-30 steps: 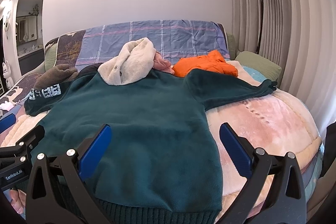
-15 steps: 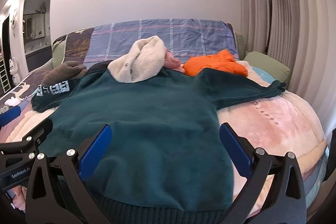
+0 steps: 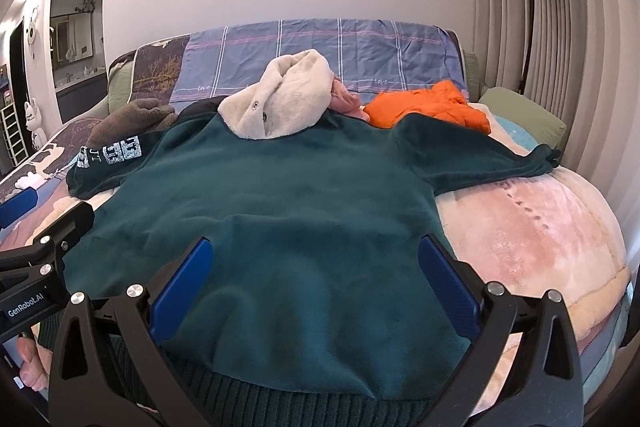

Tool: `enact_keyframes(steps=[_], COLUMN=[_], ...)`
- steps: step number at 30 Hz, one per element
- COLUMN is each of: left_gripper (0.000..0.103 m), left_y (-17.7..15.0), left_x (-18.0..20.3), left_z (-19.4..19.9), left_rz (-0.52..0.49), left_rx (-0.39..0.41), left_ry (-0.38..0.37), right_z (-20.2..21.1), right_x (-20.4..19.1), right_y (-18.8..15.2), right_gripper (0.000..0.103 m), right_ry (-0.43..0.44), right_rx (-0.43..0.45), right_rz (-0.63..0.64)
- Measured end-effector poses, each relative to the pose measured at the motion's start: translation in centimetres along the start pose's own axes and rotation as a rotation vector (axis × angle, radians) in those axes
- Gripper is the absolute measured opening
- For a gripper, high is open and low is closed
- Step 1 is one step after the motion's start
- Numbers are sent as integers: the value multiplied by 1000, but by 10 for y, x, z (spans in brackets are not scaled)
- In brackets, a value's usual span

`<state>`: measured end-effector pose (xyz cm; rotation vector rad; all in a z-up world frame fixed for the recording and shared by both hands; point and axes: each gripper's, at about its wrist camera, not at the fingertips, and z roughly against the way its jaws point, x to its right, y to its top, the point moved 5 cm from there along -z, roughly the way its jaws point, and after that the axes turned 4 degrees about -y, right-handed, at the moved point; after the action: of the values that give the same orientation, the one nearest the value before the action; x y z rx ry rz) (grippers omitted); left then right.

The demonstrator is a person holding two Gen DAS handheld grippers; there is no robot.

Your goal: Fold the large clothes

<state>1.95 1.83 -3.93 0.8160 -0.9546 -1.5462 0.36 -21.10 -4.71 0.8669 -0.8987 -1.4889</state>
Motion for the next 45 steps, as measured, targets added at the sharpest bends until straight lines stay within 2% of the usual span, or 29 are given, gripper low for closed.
enact_keyframes(steps=[16,23,25,29,33,37,39,42,45], left_gripper=[101,101,101,97,91,85,80,70,65], left_y=[4,21,32,77,125,171,191,211,221], left_x=[-3,-3,-4,-7,-14,-27,-37,-52,-59], left_z=[-10,-22,-28,-54,-93,-150,-187,-247,-307], left_rz=[-6,7,-1,-57,-89,-38,3,87,123], left_rx=[-4,-22,-31,-35,-53,-128,-168,-233,-274], left_ry=[-8,-61,-77,-109,-101,-141,-132,-149,-135], right_z=[-6,-8,-11,-31,-76,-120,-149,-201,-255], right_x=[0,2,3,14,27,46,50,51,48], right_y=[6,16,29,75,123,172,196,225,247], right_gripper=[102,102,102,102,101,86,67,49,48], right_ry=[-8,-17,7,35,66,96,126,187,227], right_rx=[0,7,20,53,-2,-25,-68,-136,-183], right_rz=[3,35,64,109,131,48,13,-63,-127])
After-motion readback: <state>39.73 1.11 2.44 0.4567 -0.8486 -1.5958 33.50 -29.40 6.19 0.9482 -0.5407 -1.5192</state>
